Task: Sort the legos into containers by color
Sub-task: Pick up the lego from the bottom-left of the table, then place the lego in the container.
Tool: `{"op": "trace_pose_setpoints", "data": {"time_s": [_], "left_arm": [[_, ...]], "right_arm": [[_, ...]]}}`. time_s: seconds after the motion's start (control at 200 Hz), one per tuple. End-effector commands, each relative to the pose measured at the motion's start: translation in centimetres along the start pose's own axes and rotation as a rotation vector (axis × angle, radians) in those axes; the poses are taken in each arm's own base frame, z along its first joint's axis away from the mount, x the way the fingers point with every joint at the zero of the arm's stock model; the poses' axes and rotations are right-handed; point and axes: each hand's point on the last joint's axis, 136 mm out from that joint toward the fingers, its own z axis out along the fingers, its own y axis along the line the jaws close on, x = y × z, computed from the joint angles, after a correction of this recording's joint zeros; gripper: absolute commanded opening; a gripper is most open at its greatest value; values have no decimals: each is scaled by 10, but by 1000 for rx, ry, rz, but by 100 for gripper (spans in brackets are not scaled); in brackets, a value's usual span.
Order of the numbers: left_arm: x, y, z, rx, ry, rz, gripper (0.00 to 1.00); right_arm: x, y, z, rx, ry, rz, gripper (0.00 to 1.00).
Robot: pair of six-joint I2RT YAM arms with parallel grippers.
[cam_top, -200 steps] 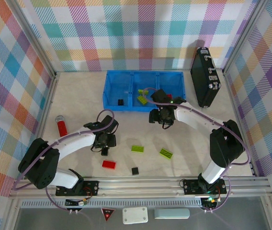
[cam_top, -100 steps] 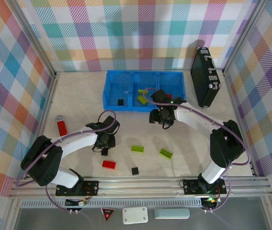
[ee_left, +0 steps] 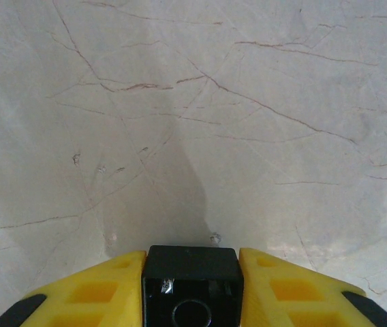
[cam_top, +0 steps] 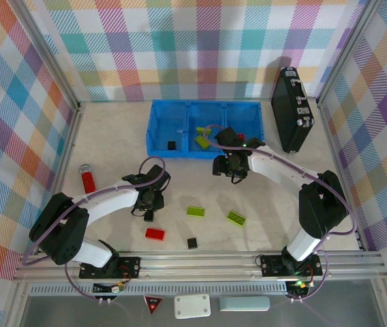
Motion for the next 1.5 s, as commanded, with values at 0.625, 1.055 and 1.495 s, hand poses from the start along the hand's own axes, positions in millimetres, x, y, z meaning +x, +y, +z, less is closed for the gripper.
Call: {"op": "trace_pose_setpoints", "data": {"time_s": [0.625, 1.055, 1.495], "left_arm": [[-83, -48, -33, 57, -99, 61, 34], [-156, -54, -46, 72, -146, 93, 34], [-233, -40, -42, -12, -202, 135, 34]], "right_arm": [[18, -31, -33, 57, -49, 26, 67], [38, -59, -52, 92, -81, 59, 67], [50, -75, -61, 113, -94, 79, 67]]}}
